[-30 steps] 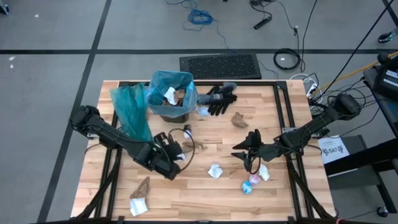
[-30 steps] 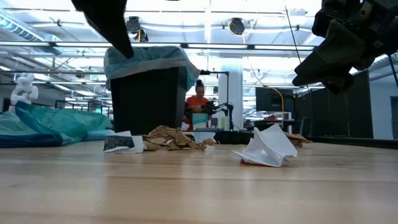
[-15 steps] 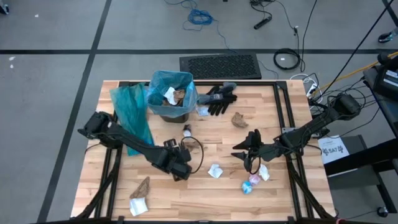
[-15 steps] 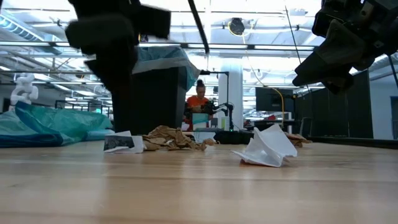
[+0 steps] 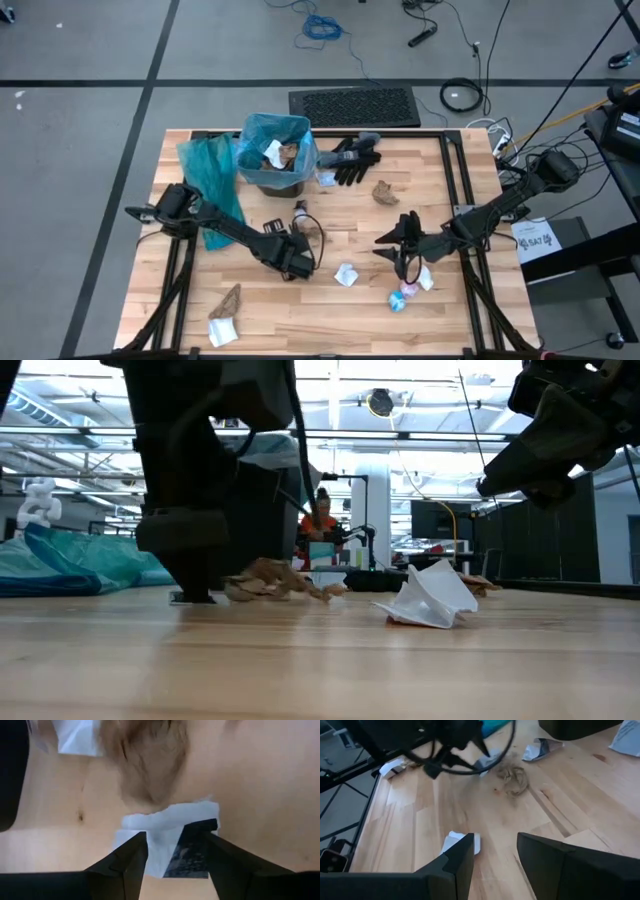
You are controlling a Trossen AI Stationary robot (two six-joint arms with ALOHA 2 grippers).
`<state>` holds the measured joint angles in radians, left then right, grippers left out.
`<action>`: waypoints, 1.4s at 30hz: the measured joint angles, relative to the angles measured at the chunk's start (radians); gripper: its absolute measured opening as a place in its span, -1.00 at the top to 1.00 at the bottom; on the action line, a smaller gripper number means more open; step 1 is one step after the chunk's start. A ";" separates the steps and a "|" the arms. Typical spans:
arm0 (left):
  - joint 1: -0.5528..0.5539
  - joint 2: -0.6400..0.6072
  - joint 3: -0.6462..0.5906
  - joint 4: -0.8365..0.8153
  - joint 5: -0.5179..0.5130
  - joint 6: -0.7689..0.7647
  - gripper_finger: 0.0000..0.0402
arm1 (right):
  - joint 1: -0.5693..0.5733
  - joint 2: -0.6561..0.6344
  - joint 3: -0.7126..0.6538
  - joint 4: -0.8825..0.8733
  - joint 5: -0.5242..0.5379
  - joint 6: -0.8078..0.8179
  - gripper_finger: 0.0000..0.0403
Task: Place trash/remove bag and relplace
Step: Put the white cardboard into the trash bin
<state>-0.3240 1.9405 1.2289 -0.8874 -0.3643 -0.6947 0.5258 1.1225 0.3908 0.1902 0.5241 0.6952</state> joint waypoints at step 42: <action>0.018 -0.695 0.097 -0.195 -0.352 0.056 0.97 | 0.050 0.357 -0.001 0.050 0.051 0.336 0.30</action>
<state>-0.3064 1.2457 1.3258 -1.0828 -0.7162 -0.6388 0.5757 1.4790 0.3901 0.2397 0.5749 1.0314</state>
